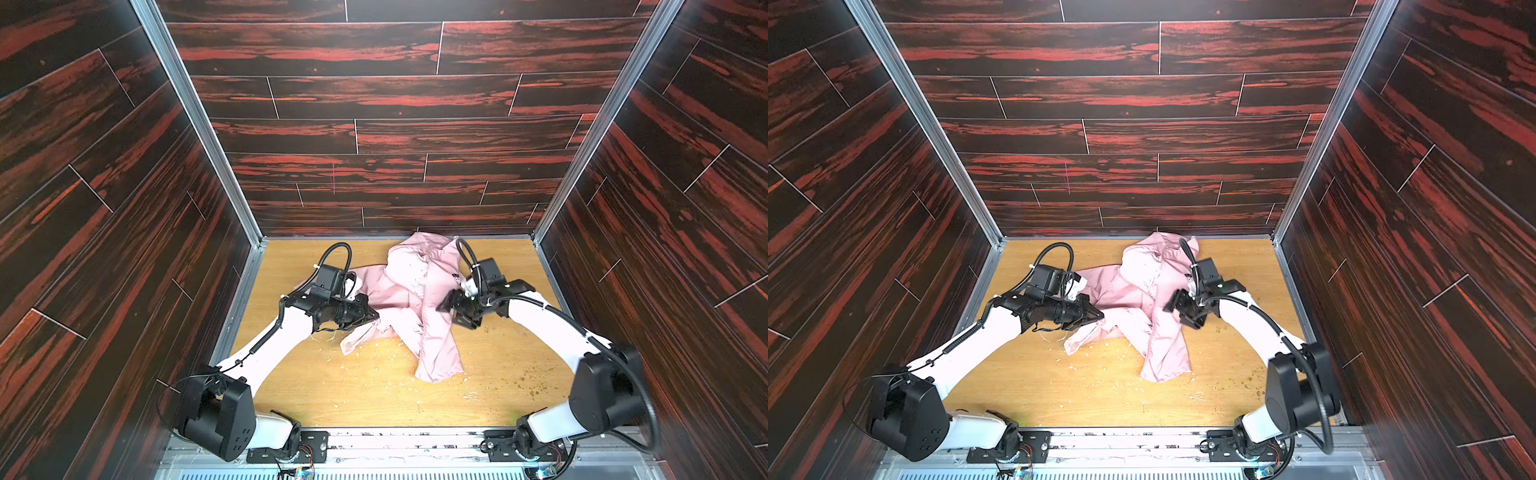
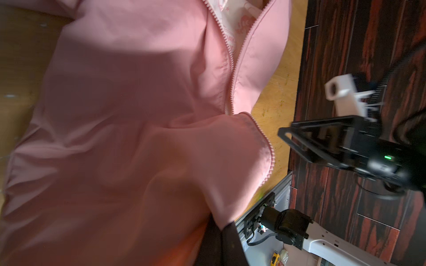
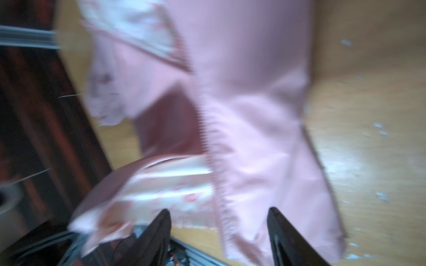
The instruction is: Zip up the jacket
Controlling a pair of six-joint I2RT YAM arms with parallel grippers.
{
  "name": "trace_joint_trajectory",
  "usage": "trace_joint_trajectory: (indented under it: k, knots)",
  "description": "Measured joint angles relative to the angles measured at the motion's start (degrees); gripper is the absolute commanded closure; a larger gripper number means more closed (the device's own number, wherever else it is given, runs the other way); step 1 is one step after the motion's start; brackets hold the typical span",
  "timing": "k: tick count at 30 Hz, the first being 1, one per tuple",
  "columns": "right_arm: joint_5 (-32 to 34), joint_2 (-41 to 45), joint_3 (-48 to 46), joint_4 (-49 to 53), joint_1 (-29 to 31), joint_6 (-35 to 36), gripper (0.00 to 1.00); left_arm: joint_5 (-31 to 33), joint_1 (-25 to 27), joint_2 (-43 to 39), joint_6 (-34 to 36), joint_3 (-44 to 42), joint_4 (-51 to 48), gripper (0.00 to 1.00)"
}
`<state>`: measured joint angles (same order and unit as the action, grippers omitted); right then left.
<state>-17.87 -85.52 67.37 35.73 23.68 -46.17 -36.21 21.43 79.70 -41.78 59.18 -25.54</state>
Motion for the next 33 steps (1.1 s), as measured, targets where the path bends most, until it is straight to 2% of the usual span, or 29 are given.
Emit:
trace_joint_trajectory:
  k: [7,12,20,28,30,33]
  knots:
    - [-11.2,0.3,-0.9,-11.7,7.8,-7.7,0.35,-3.9,0.0,1.4,-2.1,1.2,1.7,1.00]
    - [-15.4,-1.3,-2.2,-18.3,9.2,-12.5,0.42,-5.9,0.0,1.6,-3.1,1.4,2.1,1.00]
    - [-17.5,-6.1,-3.3,-27.4,10.1,-17.4,0.45,-9.4,0.0,1.6,-4.9,1.4,3.4,1.00]
    - [-18.8,-6.4,-8.2,-37.5,10.5,-22.1,0.56,-12.1,0.0,1.7,-7.8,1.4,5.9,1.00]
    - [-18.8,-6.4,-9.2,-39.9,10.7,-23.2,0.61,-12.5,0.0,1.7,-8.2,1.4,6.3,1.00]
    - [-18.7,-6.3,-9.7,-42.3,11.0,-23.9,0.74,-12.9,0.0,2.2,-8.7,1.4,6.8,0.99]
